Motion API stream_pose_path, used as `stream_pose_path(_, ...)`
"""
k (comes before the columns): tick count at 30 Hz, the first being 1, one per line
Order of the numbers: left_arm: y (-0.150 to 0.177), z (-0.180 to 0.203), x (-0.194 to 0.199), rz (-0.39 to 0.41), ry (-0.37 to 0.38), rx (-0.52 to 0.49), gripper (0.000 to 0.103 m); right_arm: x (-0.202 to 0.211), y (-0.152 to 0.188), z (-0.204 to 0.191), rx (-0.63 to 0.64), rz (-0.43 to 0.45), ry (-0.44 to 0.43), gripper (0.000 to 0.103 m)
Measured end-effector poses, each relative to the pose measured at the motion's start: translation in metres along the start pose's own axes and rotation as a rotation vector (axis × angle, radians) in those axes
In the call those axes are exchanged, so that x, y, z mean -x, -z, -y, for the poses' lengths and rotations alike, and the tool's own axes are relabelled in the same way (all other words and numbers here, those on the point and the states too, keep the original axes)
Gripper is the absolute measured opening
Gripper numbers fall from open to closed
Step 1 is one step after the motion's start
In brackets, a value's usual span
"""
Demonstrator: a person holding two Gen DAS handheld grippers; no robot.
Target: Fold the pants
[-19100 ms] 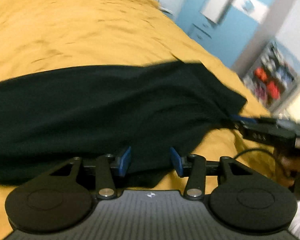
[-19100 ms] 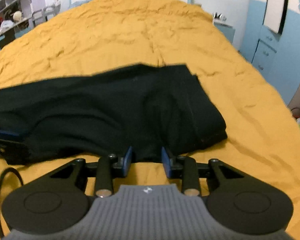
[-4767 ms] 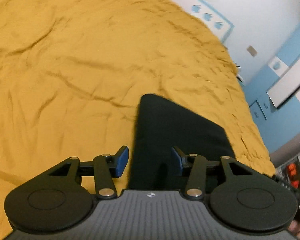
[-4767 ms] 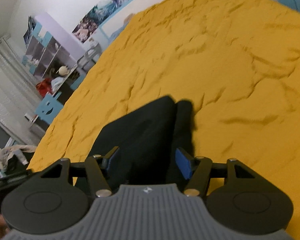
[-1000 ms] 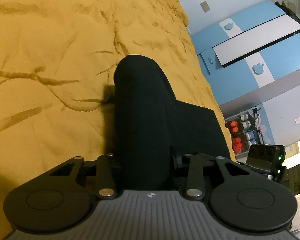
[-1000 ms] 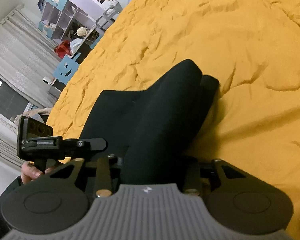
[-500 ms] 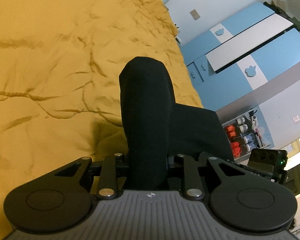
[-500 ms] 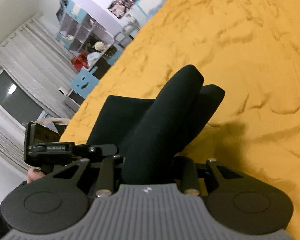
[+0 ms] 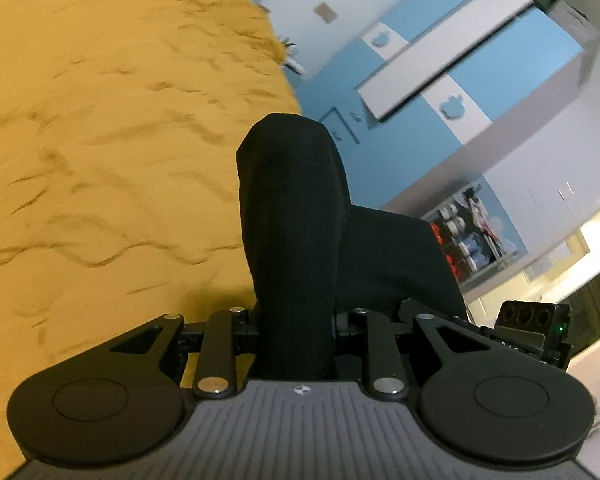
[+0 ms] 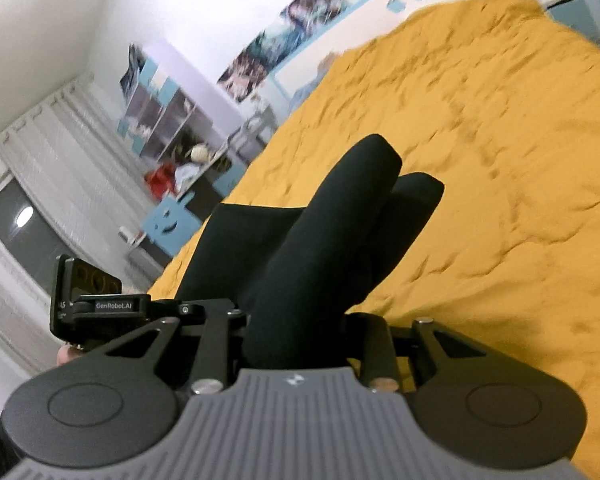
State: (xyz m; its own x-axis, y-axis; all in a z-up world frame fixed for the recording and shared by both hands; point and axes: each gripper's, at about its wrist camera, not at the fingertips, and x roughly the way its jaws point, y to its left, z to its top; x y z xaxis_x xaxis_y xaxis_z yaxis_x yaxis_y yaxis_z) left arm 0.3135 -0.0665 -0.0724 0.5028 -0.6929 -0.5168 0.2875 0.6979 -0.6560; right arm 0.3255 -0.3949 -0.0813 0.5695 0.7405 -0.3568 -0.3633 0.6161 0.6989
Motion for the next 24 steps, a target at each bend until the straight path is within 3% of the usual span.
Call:
stream_pose_path(7, -0.007, 0.053, -0.048, -0.039, 0.073, -0.065, 0.028, 0.081, -0.010, 0.018, -0.029, 0.129, 0.070, 0.023)
stream_pose_path(13, -0.002, 0.084, -0.095, -0.100, 0.080, -0.103, 0.028, 0.132, -0.007, 0.044, -0.062, 0.189, 0.167, 0.023)
stream_pose_path(24, 0.011, 0.102, -0.155, -0.184, 0.080, -0.117, 0.028, 0.175, 0.005, 0.113, -0.159, 0.228, 0.214, 0.023)
